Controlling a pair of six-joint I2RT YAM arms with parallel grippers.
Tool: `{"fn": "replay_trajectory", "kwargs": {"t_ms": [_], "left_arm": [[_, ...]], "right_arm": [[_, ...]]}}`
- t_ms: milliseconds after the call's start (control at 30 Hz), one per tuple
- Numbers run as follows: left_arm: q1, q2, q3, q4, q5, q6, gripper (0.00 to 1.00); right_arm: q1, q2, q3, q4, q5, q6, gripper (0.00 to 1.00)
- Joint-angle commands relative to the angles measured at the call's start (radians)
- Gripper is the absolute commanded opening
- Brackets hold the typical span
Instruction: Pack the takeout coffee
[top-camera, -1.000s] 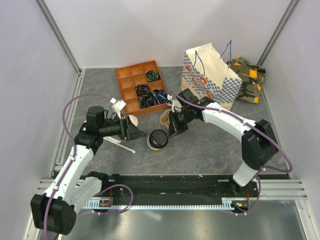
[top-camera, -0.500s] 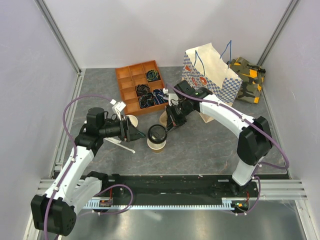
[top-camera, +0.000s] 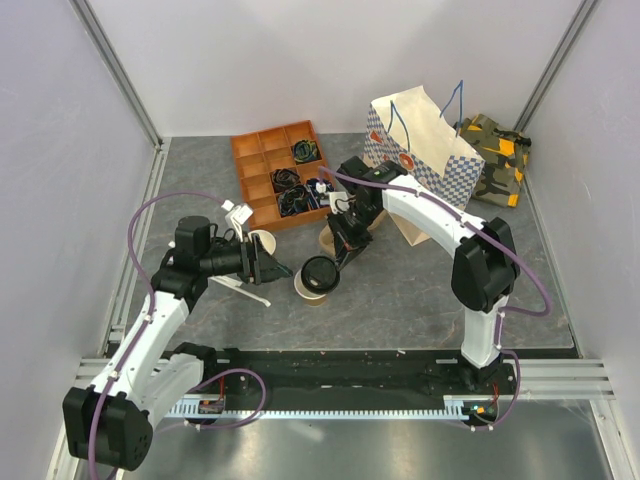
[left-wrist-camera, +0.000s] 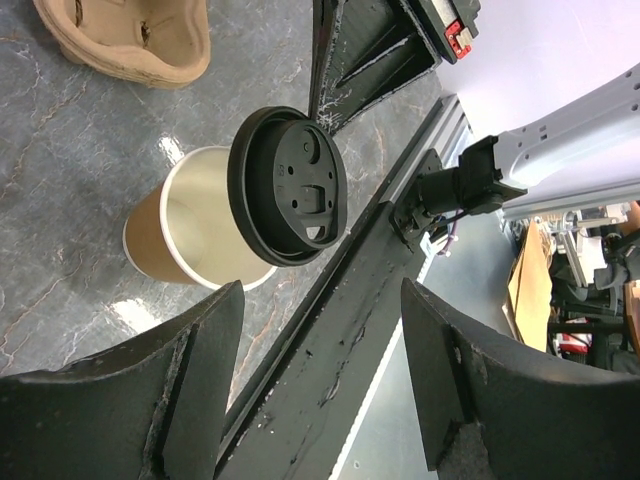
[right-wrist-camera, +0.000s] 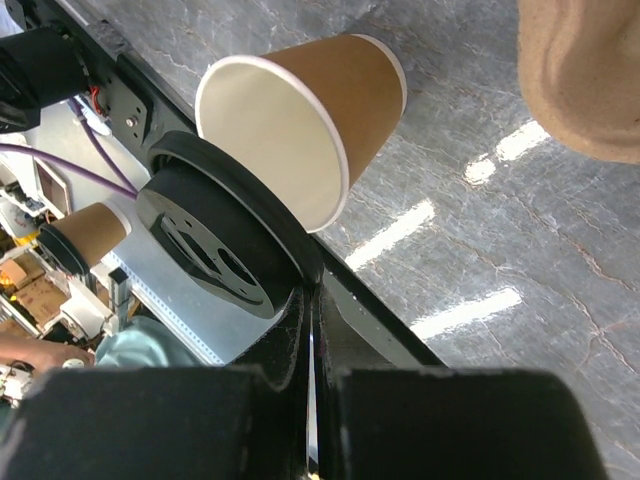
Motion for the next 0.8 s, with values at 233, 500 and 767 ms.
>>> {"fn": "replay_trajectory", "kwargs": {"t_ms": [233, 500, 767], "left_arm": [[0.013, 0.001, -0.008, 0.058, 0.02, -0.024, 0.72], [0.014, -0.002, -0.01, 0.057, 0.028, -0.023, 0.73], [0.014, 0.002, -0.013, 0.06, 0.034, -0.021, 0.73]], "right_arm": [[0.009, 0.057, 0.079, -0.058, -0.04, -0.04, 0.0], [0.015, 0.085, 0.107, -0.049, -0.023, -0.04, 0.0], [0.015, 0.118, 0.116, -0.048, -0.034, -0.042, 0.0]]}}
